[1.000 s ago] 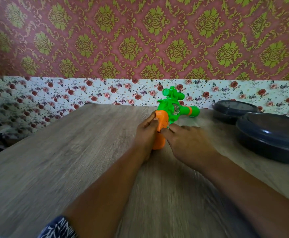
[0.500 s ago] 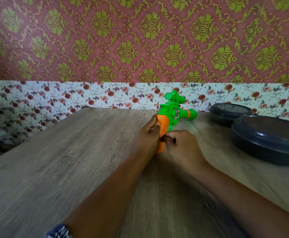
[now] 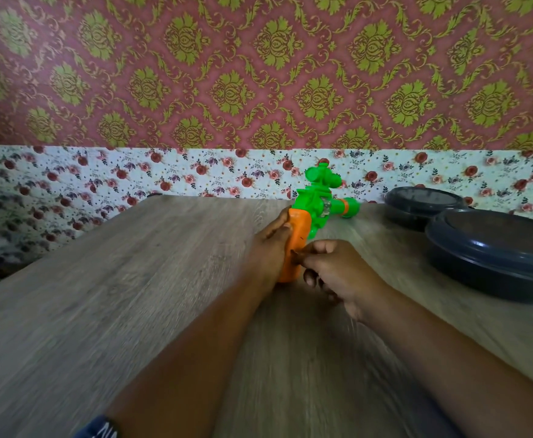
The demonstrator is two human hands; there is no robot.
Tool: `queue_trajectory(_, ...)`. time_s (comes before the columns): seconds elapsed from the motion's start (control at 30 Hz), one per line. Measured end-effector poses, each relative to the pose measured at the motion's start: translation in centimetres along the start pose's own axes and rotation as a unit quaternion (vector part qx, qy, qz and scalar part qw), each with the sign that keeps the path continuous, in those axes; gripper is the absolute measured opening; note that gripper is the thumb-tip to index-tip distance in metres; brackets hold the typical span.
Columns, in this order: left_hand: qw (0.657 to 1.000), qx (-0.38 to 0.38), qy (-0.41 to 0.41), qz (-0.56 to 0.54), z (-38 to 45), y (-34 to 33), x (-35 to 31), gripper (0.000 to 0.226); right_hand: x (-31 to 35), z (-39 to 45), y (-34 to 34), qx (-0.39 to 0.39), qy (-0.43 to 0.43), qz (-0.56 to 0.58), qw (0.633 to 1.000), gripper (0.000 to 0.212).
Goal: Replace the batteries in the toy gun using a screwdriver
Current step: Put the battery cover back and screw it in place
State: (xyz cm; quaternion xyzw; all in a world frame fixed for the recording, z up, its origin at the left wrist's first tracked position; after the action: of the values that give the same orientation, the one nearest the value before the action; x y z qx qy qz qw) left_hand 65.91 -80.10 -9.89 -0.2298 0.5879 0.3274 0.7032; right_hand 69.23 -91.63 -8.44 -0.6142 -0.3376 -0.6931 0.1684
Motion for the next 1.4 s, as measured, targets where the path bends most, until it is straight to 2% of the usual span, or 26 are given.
queue_trajectory(0.07, 1.0, -0.007, 0.008, -0.027, 0.2, 0.1, 0.3, 0.041, 0.4, 0.3, 0.7, -0.05, 0.097, -0.076, 0.991, 0.016)
queue_trajectory(0.13, 0.998, -0.017, 0.024, -0.047, 0.5, 0.2, 0.6, 0.042, 1.1, 0.3, 1.1, -0.111, 0.193, -0.23, 0.947, 0.008)
queue_trajectory(0.2, 0.997, -0.016, 0.042, -0.065, 0.8, 0.4, 1.1, 0.043, 1.7, 0.1, 1.3, -0.147, 0.236, -0.318, 0.906, 0.003)
queue_trajectory(0.43, 0.995, -0.002, 0.062, -0.084, 1.1, 0.2, 1.6, 0.056, 1.3, 0.6, 1.0, -0.142, 0.316, -0.33, 0.878, 0.005)
queue_trajectory(0.57, 0.995, -0.001, 0.057, -0.083, 1.2, 0.3, 1.6, 0.046, 1.2, 0.4, 0.8, -0.136, 0.361, -0.356, 0.851, 0.007)
queue_trajectory(0.7, 0.993, 0.008, 0.058, -0.105, 1.2, 0.2, 1.6, 0.041, 1.6, -0.2, 0.1, -0.132, 0.419, -0.469, 0.766, 0.003)
queue_trajectory(0.8, 0.993, 0.02, 0.049, -0.107, 1.0, 0.0, 1.4, 0.042, 1.8, -0.5, -0.1, -0.16, 0.425, -0.559, 0.694, 0.022)
queue_trajectory(0.9, 0.994, 0.034, 0.04, -0.096, 0.6, -0.4, 1.1, 0.044, 1.7, -0.6, 0.0, -0.179, 0.428, -0.593, 0.659, 0.032)
queue_trajectory(0.97, 0.995, 0.033, 0.038, -0.083, 0.4, -0.5, 0.8, 0.044, 1.6, -0.7, -0.1, -0.176, 0.426, -0.579, 0.672, 0.031)
queue_trajectory(1.0, 0.996, 0.028, 0.036, -0.078, 0.3, -0.5, 0.7, 0.045, 1.4, -0.8, -0.2, -0.168, 0.413, -0.553, 0.704, 0.028)
queue_trajectory(1.07, 0.998, 0.018, 0.02, -0.052, 0.3, -0.5, 0.6, 0.045, 1.2, -0.3, 0.1, -0.153, 0.341, -0.448, 0.812, 0.014)
queue_trajectory(1.13, 1.0, 0.007, 0.002, -0.018, 0.3, -0.5, 0.5, 0.045, 0.6, 0.5, 0.2, -0.136, 0.237, -0.288, 0.918, 0.01)
queue_trajectory(1.2, 1.0, 0.007, -0.008, 0.0, 0.1, -0.5, 0.4, 0.046, 0.1, 0.8, 0.3, -0.125, 0.128, -0.109, 0.978, 0.014)
queue_trajectory(1.27, 1.0, 0.01, -0.025, 0.008, -0.1, -0.6, 0.1, 0.046, -0.6, 0.8, 0.2, -0.088, -0.009, 0.054, 0.995, 0.02)
queue_trajectory(1.33, 0.999, 0.011, -0.036, 0.004, -0.3, -0.6, -0.1, 0.046, -1.1, 0.6, -0.1, -0.024, -0.126, 0.149, 0.98, 0.024)
queue_trajectory(1.4, 0.999, 0.016, -0.032, -0.005, -0.4, -0.7, -0.1, 0.046, -1.3, 0.7, -0.2, 0.023, -0.186, 0.208, 0.96, 0.031)
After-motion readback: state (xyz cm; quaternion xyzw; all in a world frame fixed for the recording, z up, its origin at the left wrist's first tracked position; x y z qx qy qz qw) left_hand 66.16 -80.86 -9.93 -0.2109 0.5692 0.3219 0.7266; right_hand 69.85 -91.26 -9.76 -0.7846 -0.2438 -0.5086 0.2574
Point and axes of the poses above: each hand's wrist, its own z-axis towards the middle knuckle, its own y-axis out of the back of the hand, x = y × z, the point moved 4 cm from there along z, towards the middle knuckle, and after that the axes turned 2 degrees about -x, right-handed, at the moved point
